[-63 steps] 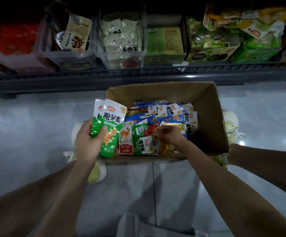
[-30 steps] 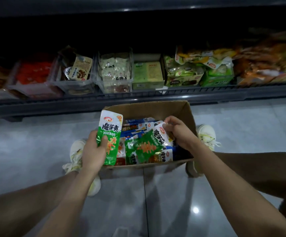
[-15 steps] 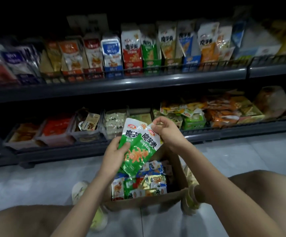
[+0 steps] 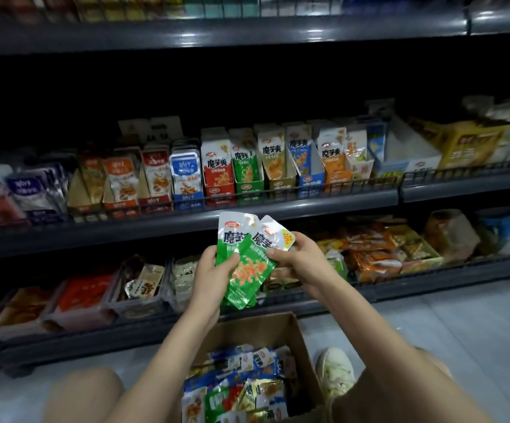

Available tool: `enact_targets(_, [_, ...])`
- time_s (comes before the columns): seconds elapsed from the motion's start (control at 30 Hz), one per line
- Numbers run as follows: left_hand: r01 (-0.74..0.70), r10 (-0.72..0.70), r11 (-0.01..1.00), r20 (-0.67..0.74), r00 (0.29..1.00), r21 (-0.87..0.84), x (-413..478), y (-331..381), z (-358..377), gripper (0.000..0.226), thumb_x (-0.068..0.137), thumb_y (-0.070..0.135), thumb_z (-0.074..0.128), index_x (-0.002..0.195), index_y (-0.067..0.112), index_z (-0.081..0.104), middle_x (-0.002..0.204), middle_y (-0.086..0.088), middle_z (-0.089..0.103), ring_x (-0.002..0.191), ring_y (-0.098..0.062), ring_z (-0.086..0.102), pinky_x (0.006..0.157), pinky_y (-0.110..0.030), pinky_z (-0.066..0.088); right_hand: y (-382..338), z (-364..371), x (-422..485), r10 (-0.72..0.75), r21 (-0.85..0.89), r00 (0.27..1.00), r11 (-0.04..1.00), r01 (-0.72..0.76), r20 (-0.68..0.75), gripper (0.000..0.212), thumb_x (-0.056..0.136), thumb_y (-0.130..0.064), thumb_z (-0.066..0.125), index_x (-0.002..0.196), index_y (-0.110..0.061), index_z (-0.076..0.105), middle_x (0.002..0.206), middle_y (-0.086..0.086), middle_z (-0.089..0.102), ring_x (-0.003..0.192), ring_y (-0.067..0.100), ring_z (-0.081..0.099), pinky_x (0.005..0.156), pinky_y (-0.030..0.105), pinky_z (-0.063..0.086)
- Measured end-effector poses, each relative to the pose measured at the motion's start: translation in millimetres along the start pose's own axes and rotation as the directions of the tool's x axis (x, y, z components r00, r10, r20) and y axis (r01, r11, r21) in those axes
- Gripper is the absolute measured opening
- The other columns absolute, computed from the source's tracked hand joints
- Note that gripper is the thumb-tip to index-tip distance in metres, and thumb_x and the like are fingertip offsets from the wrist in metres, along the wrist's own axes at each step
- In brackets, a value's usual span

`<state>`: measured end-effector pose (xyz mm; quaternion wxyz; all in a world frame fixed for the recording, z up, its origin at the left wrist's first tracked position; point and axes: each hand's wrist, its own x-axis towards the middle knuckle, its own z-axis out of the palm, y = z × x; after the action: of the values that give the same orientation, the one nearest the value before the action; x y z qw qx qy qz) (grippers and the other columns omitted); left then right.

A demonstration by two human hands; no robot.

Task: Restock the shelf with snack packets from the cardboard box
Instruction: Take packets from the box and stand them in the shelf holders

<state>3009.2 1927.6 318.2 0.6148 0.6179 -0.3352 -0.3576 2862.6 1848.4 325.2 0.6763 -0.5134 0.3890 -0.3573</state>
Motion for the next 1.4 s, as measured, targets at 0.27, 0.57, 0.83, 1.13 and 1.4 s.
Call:
enact_targets(0.27, [0.071,-0.066,0.99,0.049,0.997,-0.119,31.6,18.1,28.2,0.009,0.092,0.019,0.06,0.1,0.015,0.063,0.095,-0.004,0.072,0.085,-0.021,0.07,0.075,-0.038,0.056,-27.2,-12.2,25.3,-0.16,-0.146,0.979,0.979,0.141,-0.126,0.038,0.08,0.003,0.071,0.112,-0.009,0.054,0.098,0.012,0.07,0.077,0.021,0.07,0.054,0.028,0.053])
enact_targets(0.57, [0.067,-0.076,0.988,-0.063,0.995,-0.136,87.4,42.9,18.6,0.023,0.094,0.022,0.057,0.116,0.015,0.06,0.112,0.002,0.067,0.103,-0.017,0.063,0.091,-0.039,0.049,-77.7,-22.6,72.9,-0.323,-0.222,0.929,0.933,0.282,-0.181,0.033,0.083,0.001,0.069,0.109,-0.013,0.054,0.099,0.006,0.071,0.087,0.02,0.069,0.059,0.025,0.052])
enact_targets(0.83, [0.044,-0.065,0.989,-0.153,0.986,-0.138,134.5,51.3,-9.9,0.034,0.091,0.032,0.06,0.121,0.016,0.057,0.117,-0.002,0.066,0.107,-0.022,0.062,0.094,-0.05,0.049,-126.3,-16.4,148.1,-0.605,-0.448,0.756,0.765,0.463,-0.251,0.022,0.087,-0.008,0.066,0.099,-0.017,0.049,0.094,-0.003,0.065,0.088,0.014,0.065,0.072,0.032,0.055])
enact_targets(1.13, [-0.006,-0.021,0.985,-0.157,0.987,-0.171,170.4,52.7,-18.9,0.043,0.091,0.032,0.06,0.13,0.015,0.051,0.126,0.0,0.06,0.114,-0.019,0.058,0.098,-0.047,0.047,-113.4,9.5,241.0,-0.539,-0.739,0.825,0.624,0.254,-0.171,0.034,0.082,-0.021,0.074,0.11,-0.016,0.055,0.104,0.006,0.068,0.091,0.024,0.065,0.078,0.049,0.055])
enact_targets(1.4, [-0.049,0.018,0.978,-0.155,0.988,-0.201,177.4,52.2,-20.9,0.05,0.096,0.022,0.054,0.142,0.012,0.039,0.102,0.016,0.051,0.086,0.007,0.045,0.086,-0.023,0.034,-105.2,9.4,259.1,-0.431,-0.9,0.902,0.403,0.167,-0.026,0.058,0.078,-0.023,0.077,0.13,-0.017,0.052,0.12,0.007,0.063,0.11,0.028,0.058,0.089,0.045,0.051])
